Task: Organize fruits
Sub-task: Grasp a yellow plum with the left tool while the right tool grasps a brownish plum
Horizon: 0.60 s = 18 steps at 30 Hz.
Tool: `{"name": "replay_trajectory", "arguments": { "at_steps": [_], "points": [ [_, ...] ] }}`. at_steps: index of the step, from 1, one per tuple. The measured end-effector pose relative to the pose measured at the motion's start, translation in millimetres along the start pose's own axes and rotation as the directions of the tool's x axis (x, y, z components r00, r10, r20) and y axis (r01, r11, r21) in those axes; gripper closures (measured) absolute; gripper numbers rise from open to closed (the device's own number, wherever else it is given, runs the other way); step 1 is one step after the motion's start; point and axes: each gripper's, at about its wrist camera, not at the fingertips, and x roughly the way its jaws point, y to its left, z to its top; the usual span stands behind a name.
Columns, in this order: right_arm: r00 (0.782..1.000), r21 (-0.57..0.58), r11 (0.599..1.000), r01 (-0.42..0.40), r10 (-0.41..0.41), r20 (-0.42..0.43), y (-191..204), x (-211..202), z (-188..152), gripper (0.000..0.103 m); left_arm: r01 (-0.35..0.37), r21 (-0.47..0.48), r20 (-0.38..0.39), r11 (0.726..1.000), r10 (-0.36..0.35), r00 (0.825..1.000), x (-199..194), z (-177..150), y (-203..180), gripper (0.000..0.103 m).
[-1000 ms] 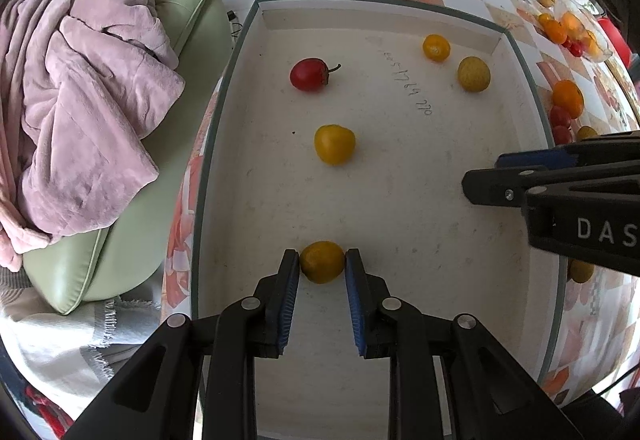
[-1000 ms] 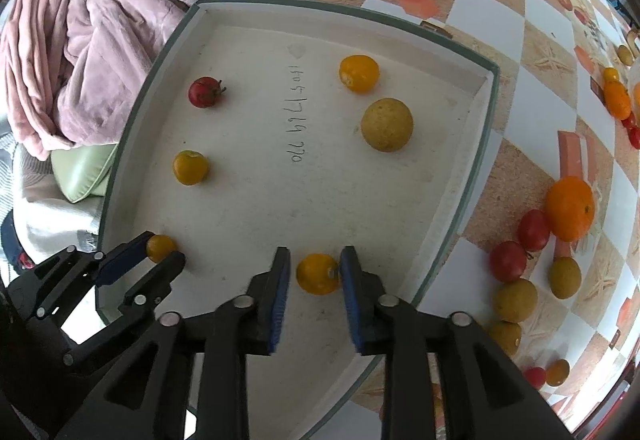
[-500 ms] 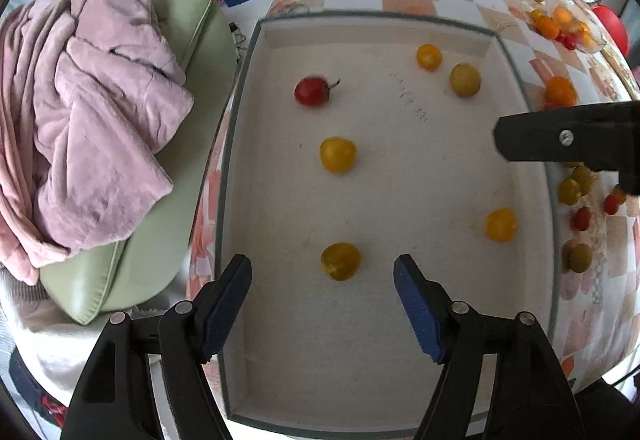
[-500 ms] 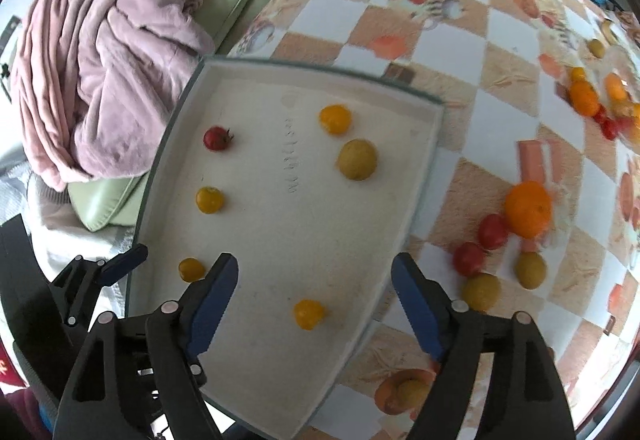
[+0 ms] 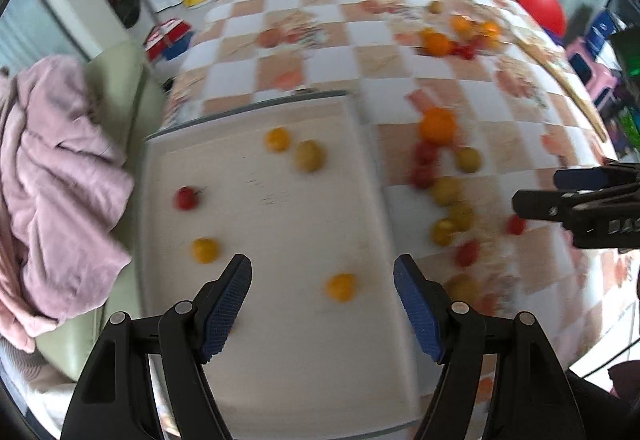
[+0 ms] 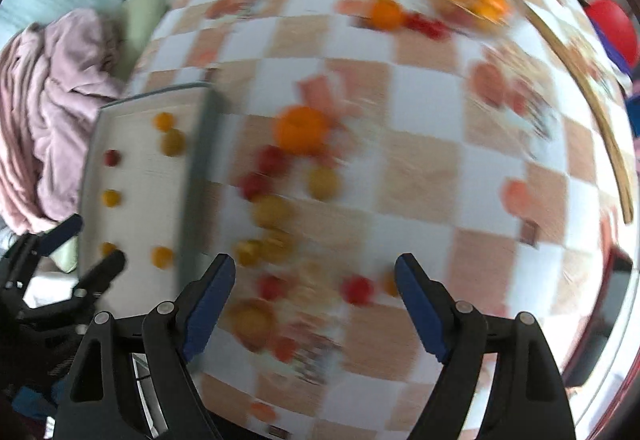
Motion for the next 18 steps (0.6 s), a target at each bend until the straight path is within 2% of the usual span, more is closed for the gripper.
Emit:
{"name": "replay_trajectory", "arguments": {
  "at_steps": [3,7,9,12,16,18],
  "points": [
    [1.000,-0.048,0.999,0.013,-0.013,0.011,-21.5,-1.2,-9.5,0.018,0.016,-0.007,-0.003,1.000,-0.016,1.000,-0.2,1.2,-27.1,0.028],
    [1.000,-0.156,0.988,-0.001,0.005,0.024,-38.6,-0.5,-17.2,0.018,-0.020,-0.078,-0.009,0.997,0.019,1.000,6.1,-6.3,-61.1,0.028],
    [0.999,-0.223,0.975,0.001,0.008,0.037,-42.5,0.3,-21.3,0.018,-0.059,-0.113,-0.006,0.992,0.059,0.998,11.1,-12.3,-73.9,0.028],
    [0.999,-0.300,0.954,-0.005,0.017,0.035,-46.3,6.4,-28.1,0.018,-0.086,-0.180,-0.016,0.980,0.084,0.996,21.8,-23.3,-88.7,0.028],
    [0.999,-0.374,0.928,0.000,0.016,0.040,-49.6,15.4,-33.3,0.018,-0.142,-0.190,-0.028,0.971,0.139,0.990,35.8,-34.7,-99.2,0.028],
    [0.999,-0.397,0.918,0.001,0.021,0.050,-49.5,16.8,-35.0,0.018,-0.148,-0.210,-0.034,0.966,0.144,0.989,40.1,-39.0,-99.2,0.028]
  ]
}}
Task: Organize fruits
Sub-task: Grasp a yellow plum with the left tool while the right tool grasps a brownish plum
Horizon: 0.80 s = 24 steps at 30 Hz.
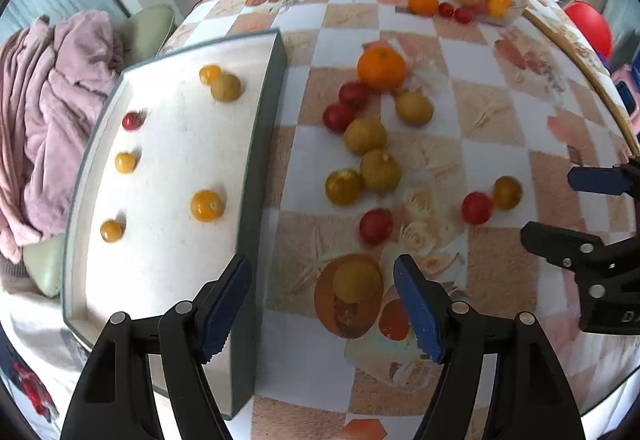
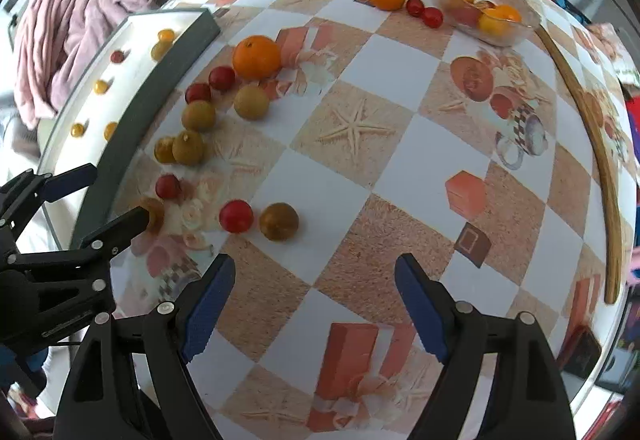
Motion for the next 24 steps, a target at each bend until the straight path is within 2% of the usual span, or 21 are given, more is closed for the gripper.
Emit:
{"name": "replay_trajectory", "arguments": {
  "at_steps": [4,9,13,19,21,22,24],
  "points": [
    [0.999,-0.062,0.998,0.014,-0.012,0.032,6.2,5.2,1.4,0.021,-0.008,-0.024,0.006,1.000,0.008,1.000,8.8,-4.7,-0.8,0.028],
    [0.997,-0.142,0.989,0.043,-0.034,0.063,20.4,16.5,3.4,0.033,0.001,-0.008,0.019,1.000,-0.001,1.000,13.9,-7.1,-8.9,0.028],
    [0.996,-0.153,0.987,0.050,-0.036,0.087,25.8,17.9,7.7,0.039,0.015,-0.024,0.034,1.000,-0.014,0.999,14.6,-7.5,-8.9,0.028],
    [0.993,-0.137,0.988,0.073,-0.059,0.104,27.8,20.4,15.7,0.061,0.043,-0.056,0.034,0.998,-0.041,0.999,15.0,-8.3,-4.8,0.030],
    [0.995,-0.123,0.992,0.026,-0.014,0.096,25.6,19.3,17.2,0.077,0.091,-0.082,0.031,0.993,-0.088,0.996,15.3,-9.6,-2.5,0.045],
    [0.996,-0.119,0.993,0.012,-0.002,0.089,26.1,20.0,19.5,0.080,0.098,-0.082,0.033,0.992,-0.096,0.995,14.1,-10.4,-4.3,0.048],
    [0.996,-0.106,0.994,0.005,0.004,0.089,24.8,20.1,21.9,0.080,0.115,-0.069,0.036,0.991,-0.112,0.993,11.2,-10.8,-10.0,0.067]
  ]
}}
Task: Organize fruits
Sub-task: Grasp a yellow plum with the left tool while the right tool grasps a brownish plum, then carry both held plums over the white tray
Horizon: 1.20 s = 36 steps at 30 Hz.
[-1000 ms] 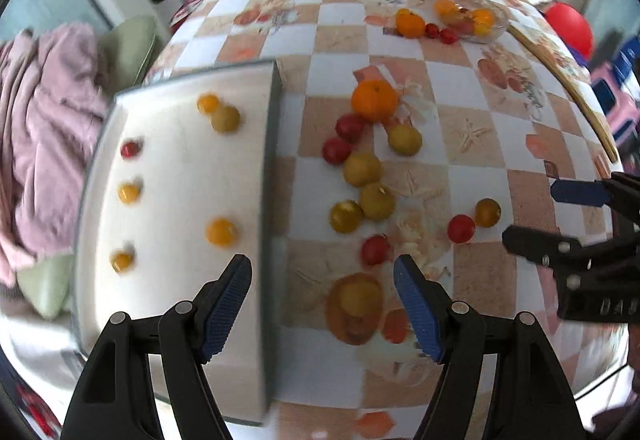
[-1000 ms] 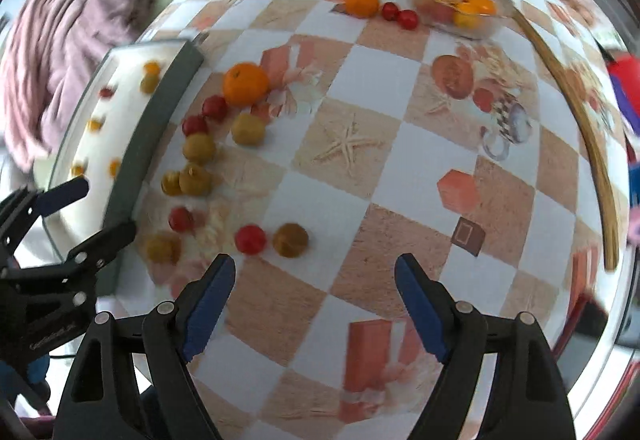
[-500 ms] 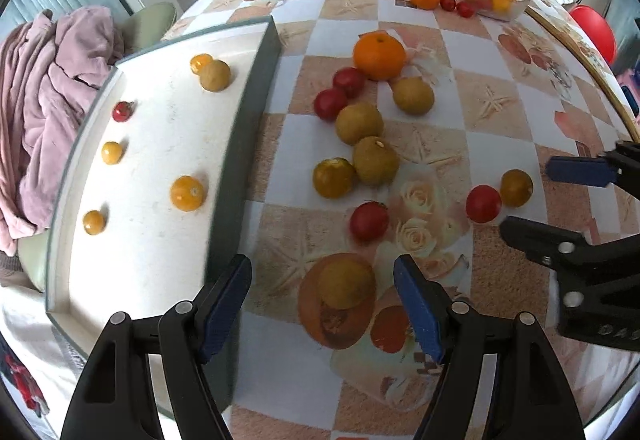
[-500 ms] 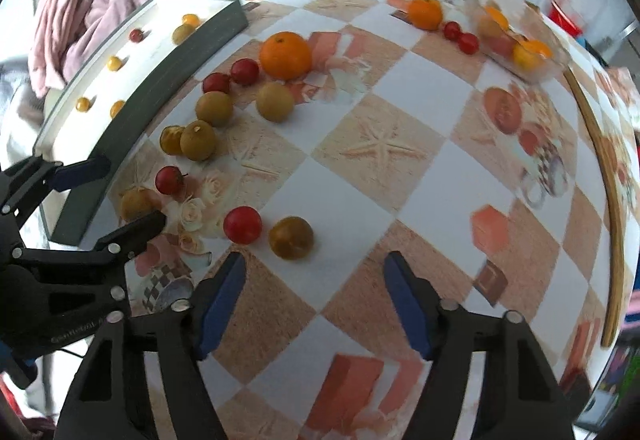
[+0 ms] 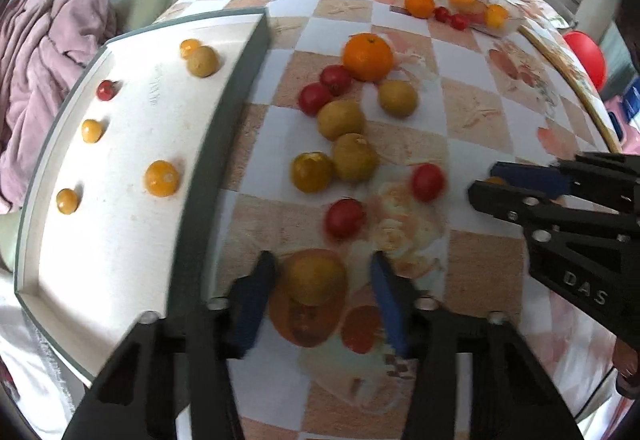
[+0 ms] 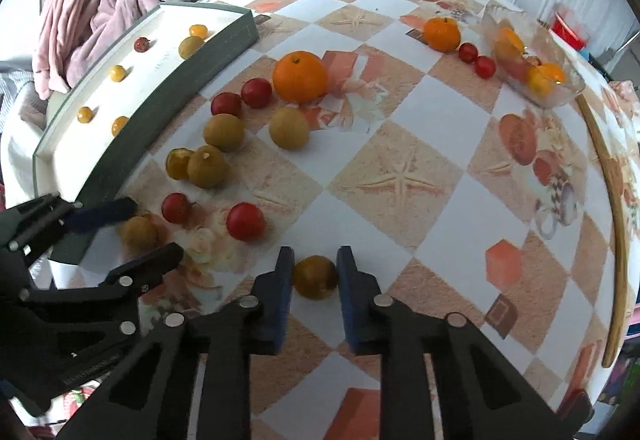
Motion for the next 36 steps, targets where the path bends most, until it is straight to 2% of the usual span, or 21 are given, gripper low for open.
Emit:
{"name": "replay_trajectory", "arguments": {
  "at_steps": [2,6,15,22,27,36],
  "points": [
    [0.999,0.054,0.997,-0.047,0.047,-0.004,-7.2,-1.2,-0.4,0.080,0.017,0.003,-0.009,1.000,-0.017,1.000,-1.3,0.7,-3.7,0.075],
    [0.994,0.151,0.983,-0.106,0.108,-0.005,-22.9,-5.4,-3.5,0.080,0.086,-0.070,-0.025,0.994,-0.087,0.996,-3.5,3.4,5.0,0.075],
    [0.989,0.234,0.961,-0.148,0.151,0.004,-36.7,-18.8,-13.9,0.079,0.109,-0.142,-0.021,0.984,-0.114,0.993,-14.8,5.8,21.9,0.075],
    [0.985,0.234,0.957,-0.171,0.170,0.024,-35.8,-30.2,-10.3,0.079,0.098,-0.153,-0.006,0.983,-0.100,0.995,-30.3,6.9,26.8,0.075],
    [0.983,0.208,0.961,-0.183,0.181,0.030,-24.9,-36.1,-2.1,0.079,0.098,-0.169,0.033,0.981,-0.094,0.995,-44.8,11.3,35.9,0.075],
    [0.980,0.168,0.965,-0.199,0.193,0.050,20.9,-38.9,28.4,0.079,0.084,-0.175,0.071,0.981,-0.072,0.995,-60.9,16.0,83.0,0.075]
  ]
}}
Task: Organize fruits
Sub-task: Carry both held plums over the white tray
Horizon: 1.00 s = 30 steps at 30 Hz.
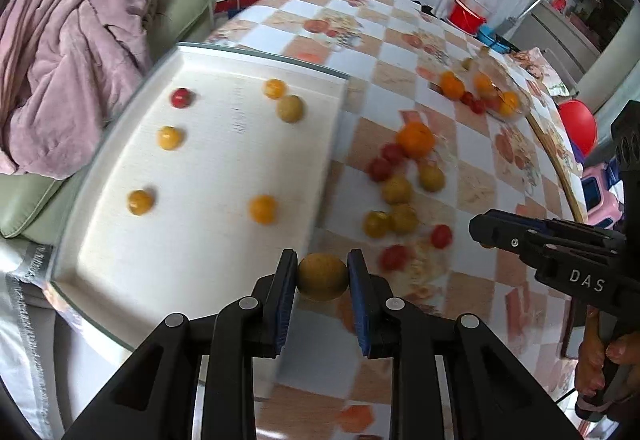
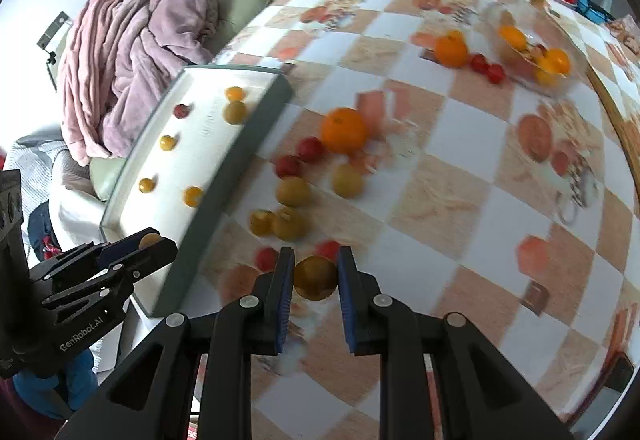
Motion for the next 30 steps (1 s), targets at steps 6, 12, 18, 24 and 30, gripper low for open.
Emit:
{"name": "replay_trajectory", "arguments": {
  "at_steps": [6,12,18,24,30],
  "points": [
    [1.000,-0.036,0.999,-0.024,0.024,0.000,45.7,17.2,21.3,0.079,-0.050,-0.013,-0.005,0.999,0.050,0.999,0.3,6.2,42.7,0.075],
    [0.999,-0.043,0.998,-0.047,0.046,-0.019,78.3,45.5,43.9,0.079,-0.106,-0.031,-0.015,0.994,0.106,0.994,7.2,8.0,81.8,0.075],
    [0.999,-0.073,0.997,-0.031,0.028,-0.040,103.8,75.6,64.8,0.079,-0.147,-0.045,-0.041,0.988,0.145,0.989,20.2,5.4,108.2,0.075],
    [0.998,-0.082,0.997,0.000,-0.005,-0.059,111.9,98.0,75.8,0.079,-0.160,-0.047,-0.059,0.986,0.157,0.986,31.1,2.4,118.1,0.075],
    [0.997,-0.113,0.993,0.040,-0.047,-0.065,119.3,112.9,82.9,0.079,-0.169,-0.035,-0.066,0.985,0.166,0.984,37.6,1.4,120.6,0.075]
  ]
}}
